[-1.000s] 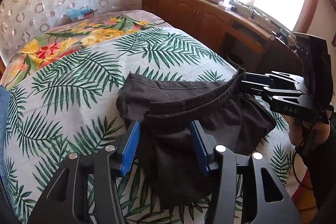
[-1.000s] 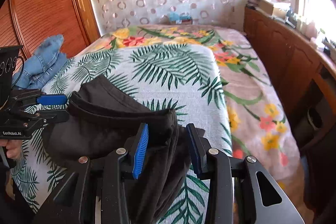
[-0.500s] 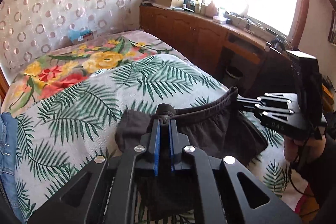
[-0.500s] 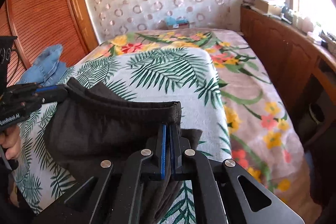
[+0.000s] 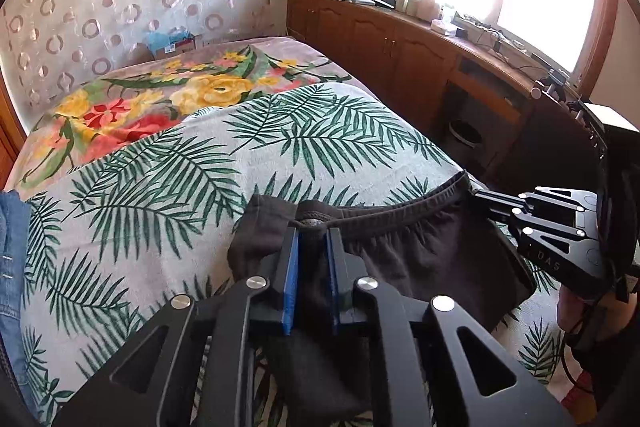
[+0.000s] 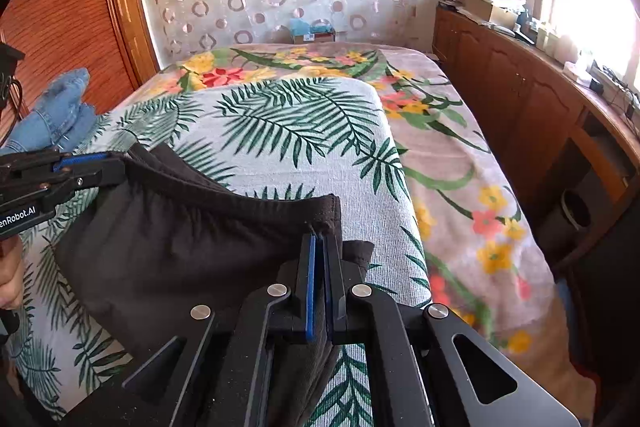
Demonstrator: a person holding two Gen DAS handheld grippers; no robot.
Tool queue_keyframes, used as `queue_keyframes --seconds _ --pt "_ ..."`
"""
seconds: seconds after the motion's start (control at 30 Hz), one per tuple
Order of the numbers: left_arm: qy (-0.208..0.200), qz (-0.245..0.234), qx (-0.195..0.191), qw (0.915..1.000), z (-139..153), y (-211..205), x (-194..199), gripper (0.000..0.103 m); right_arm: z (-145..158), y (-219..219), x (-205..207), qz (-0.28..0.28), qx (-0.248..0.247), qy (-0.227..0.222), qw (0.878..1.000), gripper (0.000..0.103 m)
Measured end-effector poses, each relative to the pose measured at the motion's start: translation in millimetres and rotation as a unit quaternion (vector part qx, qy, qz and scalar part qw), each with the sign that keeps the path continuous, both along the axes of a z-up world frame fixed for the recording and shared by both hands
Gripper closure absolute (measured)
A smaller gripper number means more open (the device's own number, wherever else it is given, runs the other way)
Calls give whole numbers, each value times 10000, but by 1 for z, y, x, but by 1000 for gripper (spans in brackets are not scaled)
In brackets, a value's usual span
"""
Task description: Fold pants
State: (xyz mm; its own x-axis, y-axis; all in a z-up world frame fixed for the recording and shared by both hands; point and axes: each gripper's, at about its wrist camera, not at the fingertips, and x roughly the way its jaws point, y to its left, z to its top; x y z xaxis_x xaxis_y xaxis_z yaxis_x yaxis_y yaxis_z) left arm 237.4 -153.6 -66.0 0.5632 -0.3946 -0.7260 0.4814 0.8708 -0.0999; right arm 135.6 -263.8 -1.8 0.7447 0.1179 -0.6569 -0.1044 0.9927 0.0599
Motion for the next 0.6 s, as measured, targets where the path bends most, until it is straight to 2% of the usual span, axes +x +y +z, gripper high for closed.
queue_keyframes --seconds 0.03,0.13,0.2,0.4,0.6 --pt "8 -2 2 10000 2 2 -2 84 1 -2 -1 11 37 -43 10000 100" --pt "-100 -28 27 9999 8 6 -10 71 5 -8 -10 89 202 -153 9996 100" --pt "-141 -24 -14 9999 12 8 -14 56 6 -12 -18 137 322 -213 9992 100" --pt "-153 -199 -72 9997 14 12 -34 53 6 -17 -40 159 376 -331 9986 97" --pt "-40 -275 52 9996 -5 16 -58 53 -4 -18 -70 287 362 -335 9984 94"
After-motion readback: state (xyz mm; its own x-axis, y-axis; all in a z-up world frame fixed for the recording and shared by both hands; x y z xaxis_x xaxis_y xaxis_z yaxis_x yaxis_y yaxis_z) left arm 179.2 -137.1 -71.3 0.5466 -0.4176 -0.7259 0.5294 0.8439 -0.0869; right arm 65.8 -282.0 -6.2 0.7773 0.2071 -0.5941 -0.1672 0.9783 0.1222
